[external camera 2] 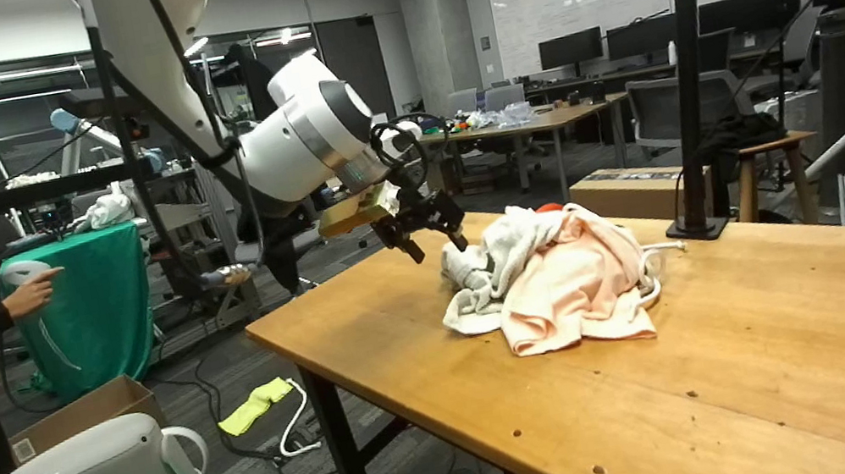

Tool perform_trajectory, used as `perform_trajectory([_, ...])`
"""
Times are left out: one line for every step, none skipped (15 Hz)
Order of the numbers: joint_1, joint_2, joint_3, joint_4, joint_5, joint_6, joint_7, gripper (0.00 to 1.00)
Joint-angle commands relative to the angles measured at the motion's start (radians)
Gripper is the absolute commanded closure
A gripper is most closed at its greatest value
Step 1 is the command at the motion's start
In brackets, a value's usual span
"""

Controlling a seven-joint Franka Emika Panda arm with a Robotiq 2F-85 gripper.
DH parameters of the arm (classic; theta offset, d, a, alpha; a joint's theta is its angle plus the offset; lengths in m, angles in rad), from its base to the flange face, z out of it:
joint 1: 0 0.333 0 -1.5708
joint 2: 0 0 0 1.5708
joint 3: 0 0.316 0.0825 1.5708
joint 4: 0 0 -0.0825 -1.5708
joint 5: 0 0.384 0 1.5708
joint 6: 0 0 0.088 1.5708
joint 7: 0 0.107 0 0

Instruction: Separate the items on the table

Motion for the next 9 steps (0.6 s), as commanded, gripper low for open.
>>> perform_trajectory([0.002, 0.016, -0.020, 0.010, -0.150, 0.020, 0.131, 0.00])
perform_trajectory([0.002, 0.023, -0.025, 0.014, -0.187, 0.018, 0.161, 0.00])
perform_trajectory([0.002, 0.026, -0.028, 0.015, -0.214, 0.015, 0.182, 0.00])
perform_trajectory([0.001, 0.029, -0.030, 0.016, -0.230, 0.011, 0.194, 0.00])
perform_trajectory([0.001, 0.034, -0.032, 0.019, -0.250, 0.008, 0.209, 0.00])
perform_trajectory([0.000, 0.038, -0.035, 0.021, -0.260, 0.007, 0.218, 0.00])
perform_trajectory([-0.001, 0.041, -0.037, 0.021, -0.265, 0.007, 0.224, 0.00])
perform_trajectory([-0.001, 0.046, -0.039, 0.025, -0.271, 0.007, 0.232, 0.00])
perform_trajectory([0.000, 0.051, -0.041, 0.028, -0.278, 0.007, 0.240, 0.00])
